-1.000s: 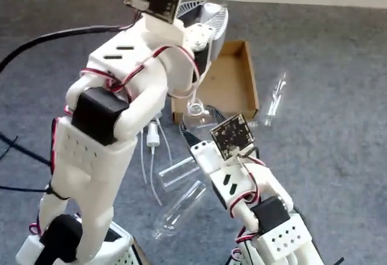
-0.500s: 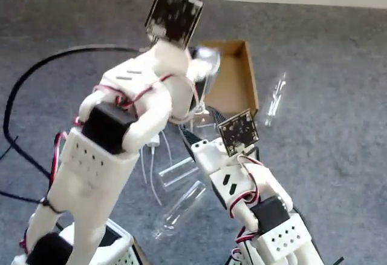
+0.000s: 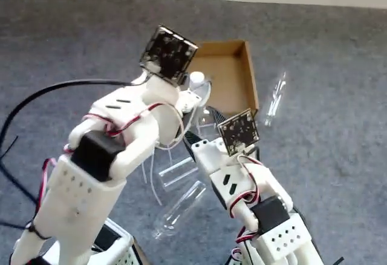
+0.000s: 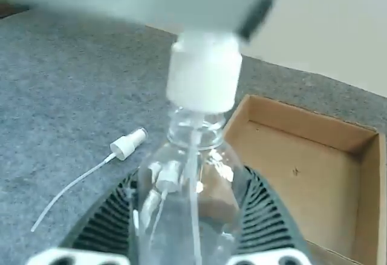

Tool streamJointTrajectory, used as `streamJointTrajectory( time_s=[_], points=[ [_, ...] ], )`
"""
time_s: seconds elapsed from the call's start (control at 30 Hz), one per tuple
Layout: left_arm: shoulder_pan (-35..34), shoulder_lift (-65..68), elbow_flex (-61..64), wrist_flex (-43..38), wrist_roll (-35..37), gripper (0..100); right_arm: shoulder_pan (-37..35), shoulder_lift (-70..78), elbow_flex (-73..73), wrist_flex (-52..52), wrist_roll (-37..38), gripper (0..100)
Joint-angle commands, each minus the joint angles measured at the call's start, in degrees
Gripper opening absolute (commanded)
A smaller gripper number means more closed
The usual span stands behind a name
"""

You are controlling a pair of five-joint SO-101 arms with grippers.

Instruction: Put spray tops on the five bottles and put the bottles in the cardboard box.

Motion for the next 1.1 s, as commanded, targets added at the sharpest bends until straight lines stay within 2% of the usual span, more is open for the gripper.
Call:
streamJointTrajectory(
  time_s=[0.0, 0.13, 0.37, 0.63, 0.9, 1.07],
  points=[
    [-1.01, -2.15, -6.73, -1.58, -0.62, 12, 1.01, -1.10, -0.75, -0.04, -0.62, 0.9],
    [-4.18, 2.07, -11.65, -1.85, -0.70, 12, 1.01, -1.10, -0.75, -0.04, -0.26, 0.5],
    [-4.35, 12.09, -12.70, -1.23, -4.31, 12, 1.01, -1.10, -0.84, -0.04, -0.35, 0.5],
    [-9.36, 13.23, -11.03, -0.09, -4.75, 12, 1.10, -1.10, -0.84, -0.04, -0.53, 0.5],
    [-2.33, 13.14, -5.58, 1.49, -11.96, 7, 1.01, -1.10, -0.92, -0.04, -0.35, 0.5],
    [1.10, 13.14, -5.32, 3.69, -12.75, 7, 1.01, -1.10, -0.75, -0.04, -0.26, 0.5]
  ],
)
